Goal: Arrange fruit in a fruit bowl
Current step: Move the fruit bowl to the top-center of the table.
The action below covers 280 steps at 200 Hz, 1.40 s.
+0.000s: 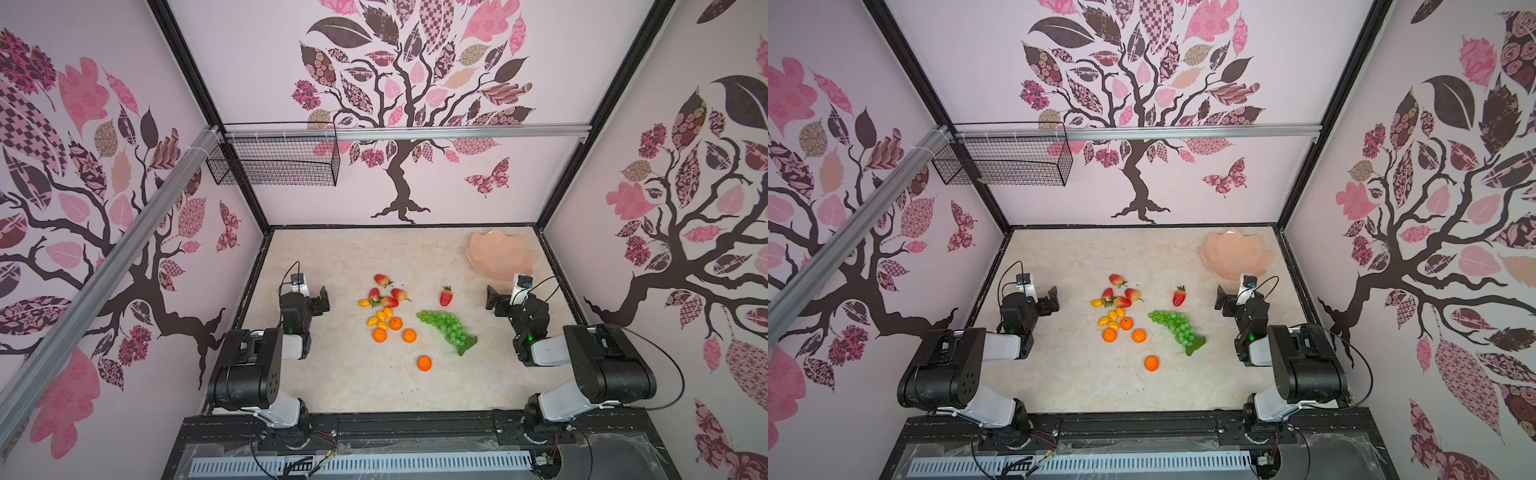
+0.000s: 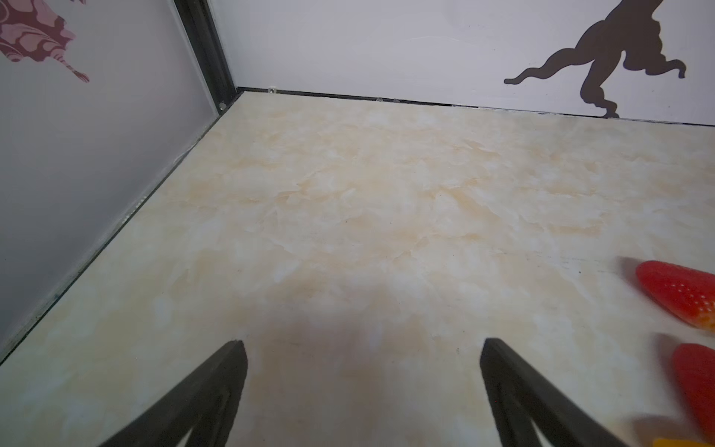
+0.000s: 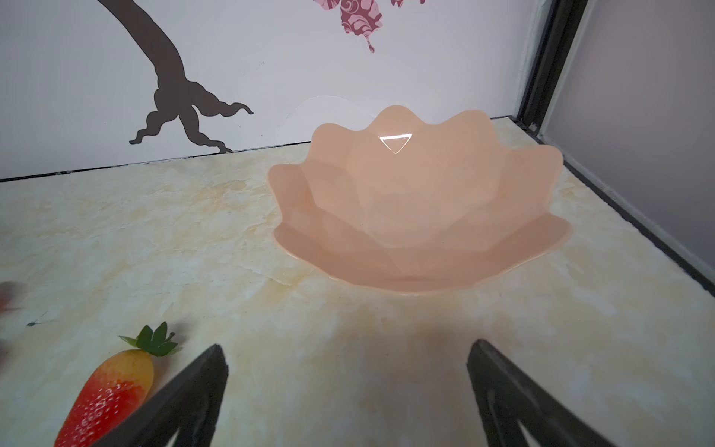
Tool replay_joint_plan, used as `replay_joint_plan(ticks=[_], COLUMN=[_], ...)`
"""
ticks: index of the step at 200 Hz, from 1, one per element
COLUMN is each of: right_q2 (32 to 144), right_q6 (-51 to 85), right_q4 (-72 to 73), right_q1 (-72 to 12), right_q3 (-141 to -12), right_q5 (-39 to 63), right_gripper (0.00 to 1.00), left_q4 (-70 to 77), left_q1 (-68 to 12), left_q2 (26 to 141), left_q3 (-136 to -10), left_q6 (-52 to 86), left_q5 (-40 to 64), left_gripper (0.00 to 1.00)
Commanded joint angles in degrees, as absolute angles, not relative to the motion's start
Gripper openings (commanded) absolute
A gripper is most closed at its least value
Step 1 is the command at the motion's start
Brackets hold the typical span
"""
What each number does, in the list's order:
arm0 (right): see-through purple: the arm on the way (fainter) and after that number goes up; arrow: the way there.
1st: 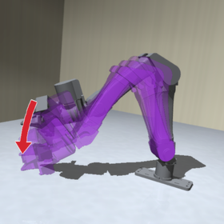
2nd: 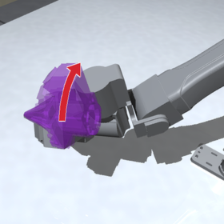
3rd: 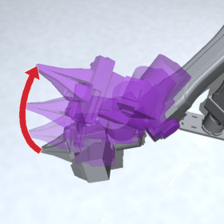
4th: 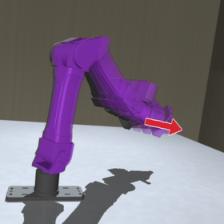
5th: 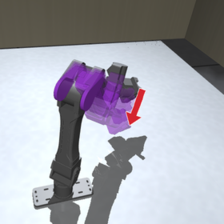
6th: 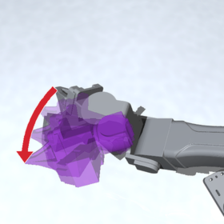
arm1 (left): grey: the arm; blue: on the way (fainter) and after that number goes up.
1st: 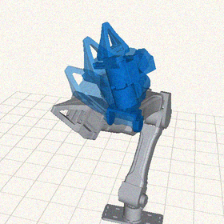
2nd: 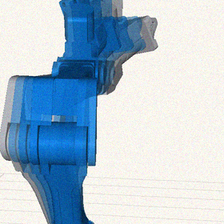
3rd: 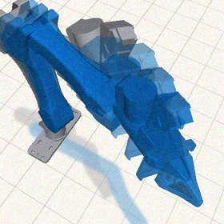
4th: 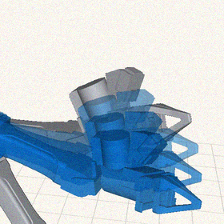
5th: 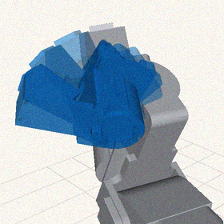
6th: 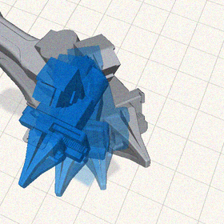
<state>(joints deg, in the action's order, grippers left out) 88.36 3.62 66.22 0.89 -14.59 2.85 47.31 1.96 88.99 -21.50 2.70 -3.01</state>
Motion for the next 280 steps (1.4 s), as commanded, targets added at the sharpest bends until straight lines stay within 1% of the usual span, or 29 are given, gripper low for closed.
replay_joint_plan(ticks=[1,37,130,158,191,216,244,259,280], right_q2=[89.4,89.4,89.6,89.4,88.5,84.6,78.7,76.3,74.0], right_q6=[3.5,3.6,3.6,3.6,3.2,3.4,5.4,8.0,13.1], right_q4=[68.0,68.6,68.5,68.8,71.4,67.8,59.2,52.3,44.7], right_q1=[1.5,1.9,2.1,2.1,2.1,2.1,2.1,2.0,2.1], right_q3=[-15.5,-15.2,-15.4,-15.2,-13.6,-13.6,-14.9,-17.0,-19.8], right_q5=[4.0,4.7,5.2,5.2,6.5,5.7,2.7,-0.4,-4.5], right_gripper=[1.00,1.00,1.00,1.00,1.00,1.00,1.00,1.00,1.00], left_q4=[48.6,49.9,49.7,49.6,50.1,38.5,32.2,25.2,14.4], left_q1=[2.4,4.0,3.8,1.6,-3.4,-7.3,-14.7,-16.8,-17.4], left_q2=[89.2,89.2,89.4,88.8,83.1,76.4,71.0,69.4,68.0], left_q3=[-22.6,-22.0,-22.3,-22.2,-19.5,-21.7,-23.8,-27.4,-33.6], left_q6=[2.1,2.8,2.5,1.3,-1.8,-0.3,-1.4,1.9,8.3], left_q5=[-2.2,0.8,0.4,-3.8,-12.1,-20.6,-29.5,-31.0,-29.5], left_gripper=[0.98,0.98,0.98,0.98,0.98,0.98,0.98,0.98,0.98])
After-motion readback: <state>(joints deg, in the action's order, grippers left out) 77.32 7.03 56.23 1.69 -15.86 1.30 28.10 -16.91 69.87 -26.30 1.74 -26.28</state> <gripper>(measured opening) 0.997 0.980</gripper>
